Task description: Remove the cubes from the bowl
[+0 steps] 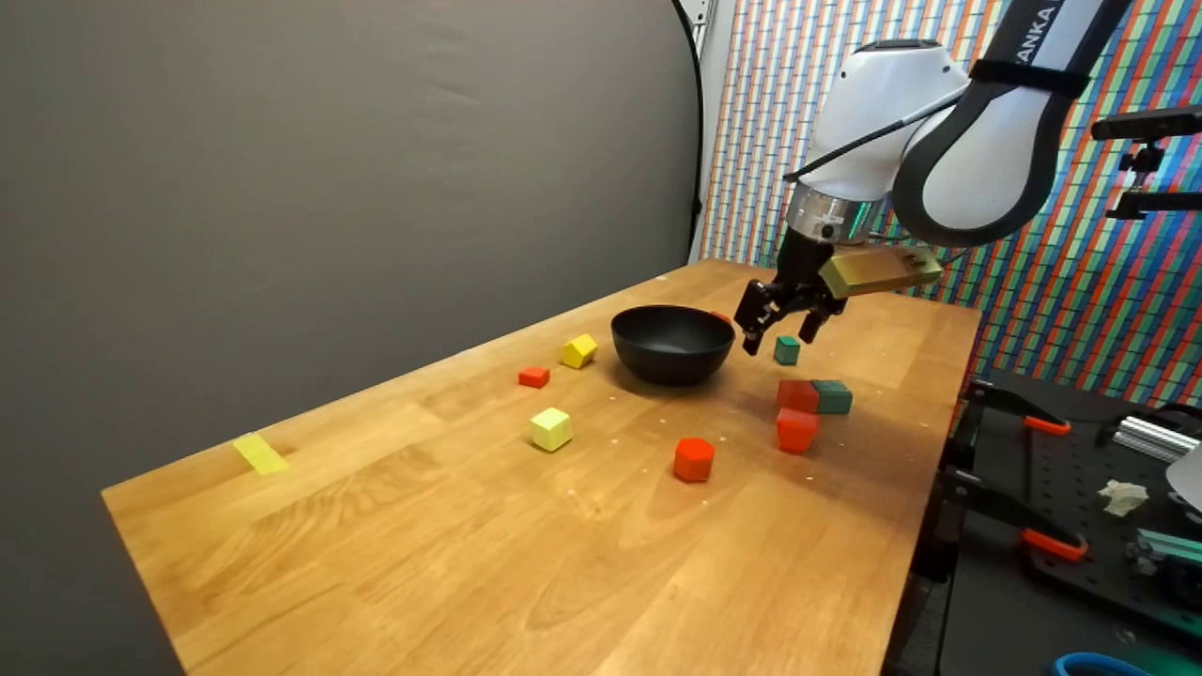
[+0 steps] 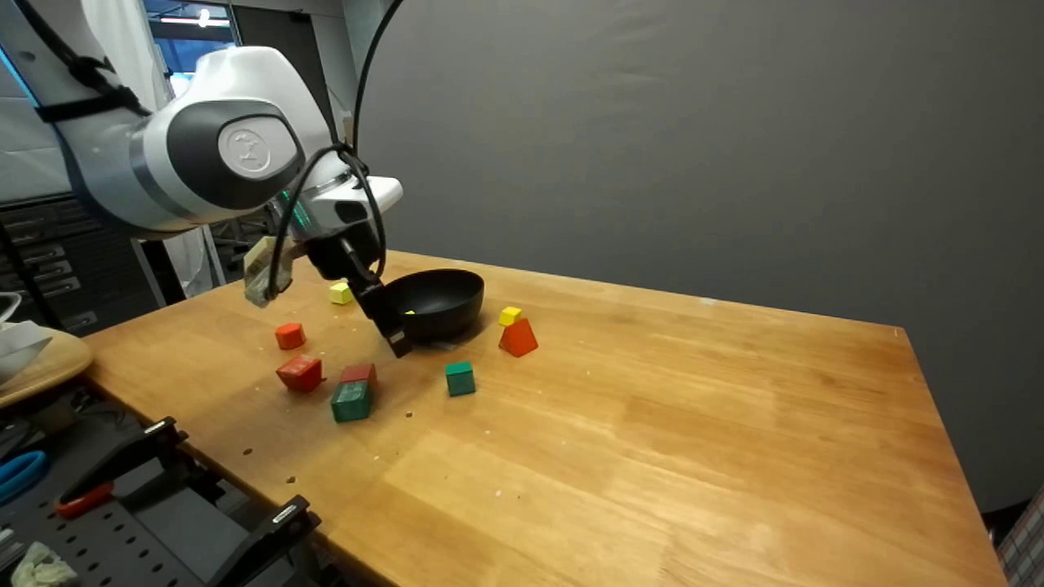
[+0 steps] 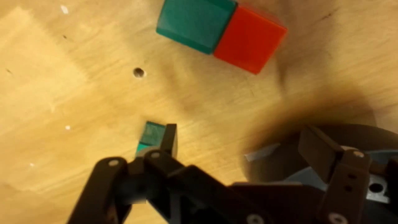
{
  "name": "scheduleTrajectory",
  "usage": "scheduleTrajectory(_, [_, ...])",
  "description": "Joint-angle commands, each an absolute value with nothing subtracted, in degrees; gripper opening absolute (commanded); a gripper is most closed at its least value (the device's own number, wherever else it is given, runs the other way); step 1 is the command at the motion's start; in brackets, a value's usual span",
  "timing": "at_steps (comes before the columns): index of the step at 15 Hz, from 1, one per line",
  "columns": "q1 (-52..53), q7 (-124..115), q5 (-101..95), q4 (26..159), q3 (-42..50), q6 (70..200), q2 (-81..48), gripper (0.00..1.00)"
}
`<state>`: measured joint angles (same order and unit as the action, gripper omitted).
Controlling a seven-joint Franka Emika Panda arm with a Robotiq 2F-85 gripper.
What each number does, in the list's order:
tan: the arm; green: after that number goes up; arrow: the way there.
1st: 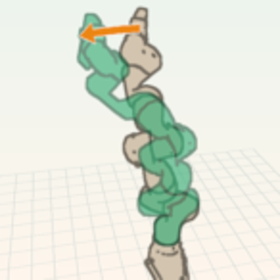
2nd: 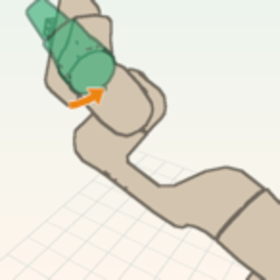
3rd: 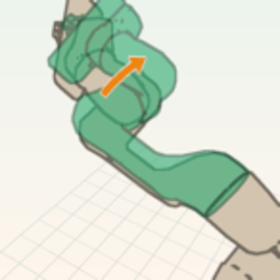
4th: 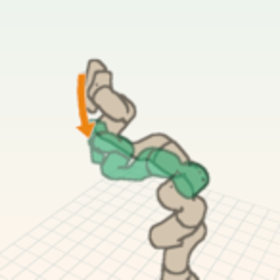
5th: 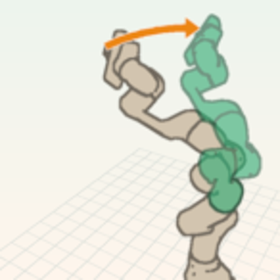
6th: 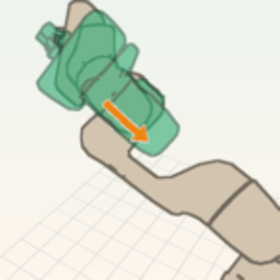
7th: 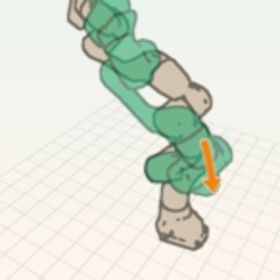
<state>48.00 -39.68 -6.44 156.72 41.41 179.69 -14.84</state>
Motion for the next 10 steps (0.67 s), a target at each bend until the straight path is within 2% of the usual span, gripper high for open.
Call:
scheduleTrajectory(1, [53.9,-35.6,-14.3,158.5,49.8,182.1,-7.0,1.00])
scheduleTrajectory(3, [51.0,-36.6,-17.3,157.3,47.6,179.7,0.2,1.00])
scheduleTrajectory(5, [53.4,-37.0,-18.8,161.1,51.3,183.0,5.9,1.00])
scheduleTrajectory(6, [51.9,-39.2,-18.9,157.4,49.1,178.5,8.6,1.00])
scheduleTrajectory(7, [51.8,-40.1,-19.9,157.6,49.9,179.2,10.9,1.00])
scheduleTrajectory(8, [52.6,-38.9,-17.3,157.4,49.1,181.2,3.2,1.00])
scheduleTrajectory(10, [52.4,-39.1,-17.8,157.2,49.4,180.2,7.7,1.00])
